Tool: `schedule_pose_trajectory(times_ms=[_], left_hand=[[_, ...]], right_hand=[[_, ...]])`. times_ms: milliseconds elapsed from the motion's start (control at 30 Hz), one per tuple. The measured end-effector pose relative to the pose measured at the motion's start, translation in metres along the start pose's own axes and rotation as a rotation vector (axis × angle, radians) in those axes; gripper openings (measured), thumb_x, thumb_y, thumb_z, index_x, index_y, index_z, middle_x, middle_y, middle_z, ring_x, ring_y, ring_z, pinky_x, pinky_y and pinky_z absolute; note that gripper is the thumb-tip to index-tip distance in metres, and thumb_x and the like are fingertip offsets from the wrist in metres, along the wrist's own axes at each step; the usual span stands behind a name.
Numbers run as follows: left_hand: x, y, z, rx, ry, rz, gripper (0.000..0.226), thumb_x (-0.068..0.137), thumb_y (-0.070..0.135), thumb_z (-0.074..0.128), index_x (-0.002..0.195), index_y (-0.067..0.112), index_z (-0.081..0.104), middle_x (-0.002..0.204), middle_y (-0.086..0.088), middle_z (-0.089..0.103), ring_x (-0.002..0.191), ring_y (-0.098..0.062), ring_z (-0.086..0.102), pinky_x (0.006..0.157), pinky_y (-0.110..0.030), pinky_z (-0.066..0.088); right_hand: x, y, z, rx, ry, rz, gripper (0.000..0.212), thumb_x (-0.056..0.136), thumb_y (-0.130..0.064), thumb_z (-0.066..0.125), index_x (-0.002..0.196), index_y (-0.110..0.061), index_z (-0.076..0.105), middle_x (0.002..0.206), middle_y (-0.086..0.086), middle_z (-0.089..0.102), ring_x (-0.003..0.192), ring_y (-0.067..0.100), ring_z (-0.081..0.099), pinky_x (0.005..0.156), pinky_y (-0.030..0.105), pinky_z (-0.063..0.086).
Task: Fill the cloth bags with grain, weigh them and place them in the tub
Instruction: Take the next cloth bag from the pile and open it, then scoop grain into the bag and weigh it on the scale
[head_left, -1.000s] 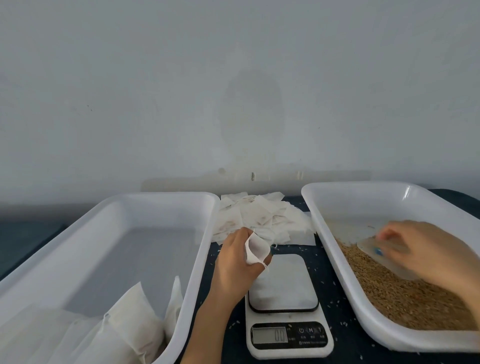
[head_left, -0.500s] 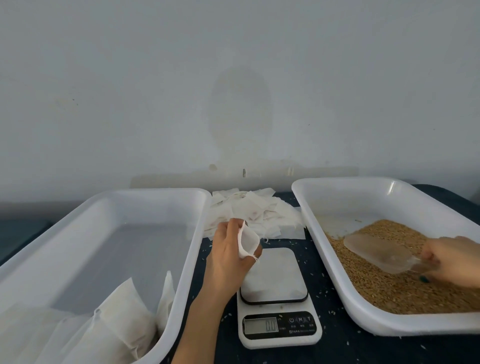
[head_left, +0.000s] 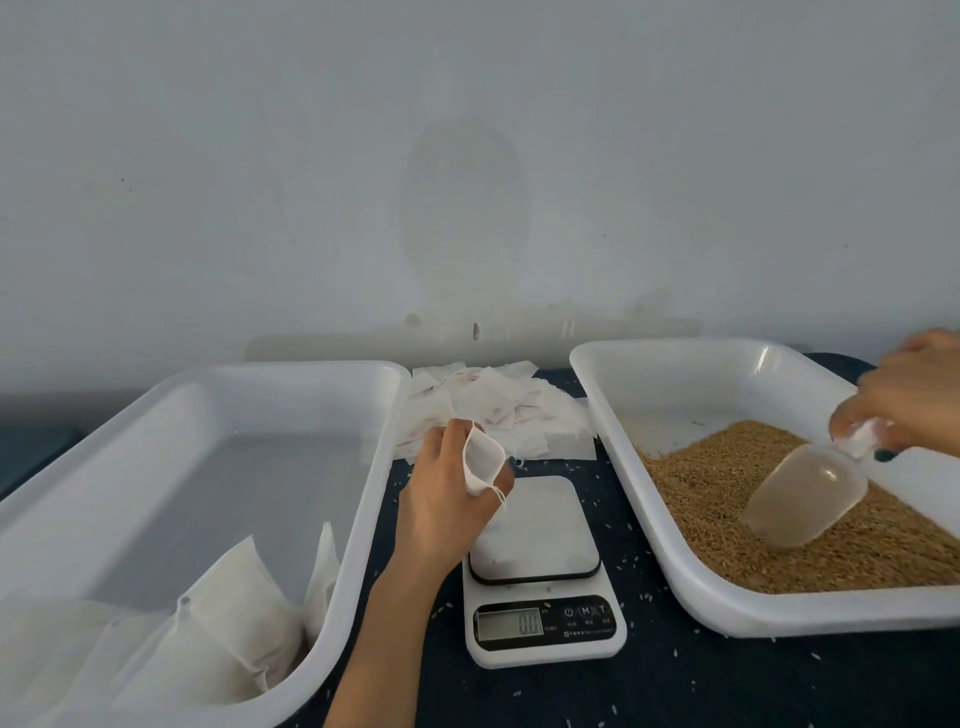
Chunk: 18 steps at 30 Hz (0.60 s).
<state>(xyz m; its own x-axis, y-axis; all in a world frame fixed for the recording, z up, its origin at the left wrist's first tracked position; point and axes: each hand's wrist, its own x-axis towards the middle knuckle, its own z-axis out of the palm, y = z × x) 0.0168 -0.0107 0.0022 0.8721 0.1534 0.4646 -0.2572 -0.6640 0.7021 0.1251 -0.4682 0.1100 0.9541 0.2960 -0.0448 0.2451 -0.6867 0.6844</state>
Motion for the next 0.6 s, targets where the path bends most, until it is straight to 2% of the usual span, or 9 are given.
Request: schedule_pose_trajectory(times_ms=[67,133,200,267,367,433,533,600], left_hand=[[0.0,-0.001,0.0,0.015,-0.002,0.003,0.04,0.083,0.038,0.073,0.112,0.027,0.048,0.109,0.006,0.052,0.092,-0.016,0.056,0.074,-0.041,0.058],[0.0,-0.001,0.0,0.027,-0.005,0.007,0.041,0.082,0.038,0.073,0.112,0.027,0.048,0.109,0.006,0.052,0.091,-0.015,0.056,0.074,-0.04,0.058],[-0.001,-0.001,0.001,0.027,-0.009,0.004,0.041,0.082,0.039,0.073,0.112,0.027,0.048,0.108,0.006,0.052,0.091,-0.015,0.056,0.074,-0.038,0.057],[-0.001,0.0,0.002,0.029,-0.018,0.004,0.041,0.082,0.04,0.072,0.112,0.027,0.048,0.108,0.006,0.053,0.091,-0.015,0.056,0.074,-0.037,0.056],[-0.001,0.0,0.003,0.042,-0.029,0.005,0.041,0.081,0.043,0.071,0.111,0.026,0.049,0.109,0.006,0.054,0.091,-0.015,0.056,0.072,-0.033,0.054],[-0.001,0.0,0.003,0.05,-0.037,0.002,0.042,0.081,0.042,0.073,0.111,0.026,0.049,0.109,0.006,0.053,0.092,-0.016,0.056,0.071,-0.032,0.053],[-0.002,0.001,0.002,0.048,-0.051,0.011,0.042,0.08,0.042,0.072,0.111,0.027,0.048,0.109,0.008,0.053,0.092,-0.015,0.055,0.07,-0.028,0.048],[-0.002,0.002,0.002,0.042,-0.05,0.015,0.04,0.08,0.043,0.071,0.109,0.027,0.048,0.108,0.009,0.053,0.091,-0.014,0.055,0.07,-0.027,0.046]], right_hand=[[-0.007,-0.011,-0.006,-0.001,-0.024,-0.064,0.041,0.068,-0.067,0.051,0.091,-0.09,0.026,0.073,-0.031,0.054,0.077,-0.009,0.034,0.077,0.03,0.009],[-0.018,-0.03,-0.008,0.146,-0.044,-0.122,0.04,0.078,-0.065,0.059,0.099,-0.087,0.033,0.082,-0.036,0.058,0.085,-0.009,0.038,0.08,0.029,0.008],[-0.027,-0.048,-0.008,0.371,-0.112,-0.187,0.038,0.084,-0.061,0.06,0.103,-0.085,0.037,0.099,-0.056,0.046,0.095,-0.012,0.041,0.086,0.027,0.012],[-0.034,-0.06,-0.007,0.493,-0.174,-0.24,0.04,0.088,-0.055,0.058,0.108,-0.083,0.037,0.107,-0.062,0.038,0.1,-0.018,0.04,0.089,0.024,0.018],[-0.039,-0.063,0.011,0.629,-0.231,-0.286,0.043,0.091,-0.049,0.056,0.112,-0.081,0.038,0.113,-0.054,0.047,0.108,-0.024,0.042,0.093,0.02,0.029],[-0.038,-0.063,0.036,0.782,-0.298,-0.313,0.038,0.085,-0.056,0.052,0.116,-0.076,0.042,0.119,-0.048,0.051,0.114,-0.023,0.045,0.098,0.019,0.039],[-0.029,-0.075,0.073,1.045,-0.364,-0.387,0.043,0.083,-0.066,0.053,0.126,-0.063,0.049,0.131,-0.035,0.054,0.122,-0.01,0.052,0.105,0.025,0.046],[-0.022,-0.089,0.102,1.21,-0.336,-0.423,0.044,0.088,-0.06,0.059,0.131,-0.05,0.054,0.135,-0.022,0.057,0.126,0.003,0.055,0.105,0.03,0.048]])
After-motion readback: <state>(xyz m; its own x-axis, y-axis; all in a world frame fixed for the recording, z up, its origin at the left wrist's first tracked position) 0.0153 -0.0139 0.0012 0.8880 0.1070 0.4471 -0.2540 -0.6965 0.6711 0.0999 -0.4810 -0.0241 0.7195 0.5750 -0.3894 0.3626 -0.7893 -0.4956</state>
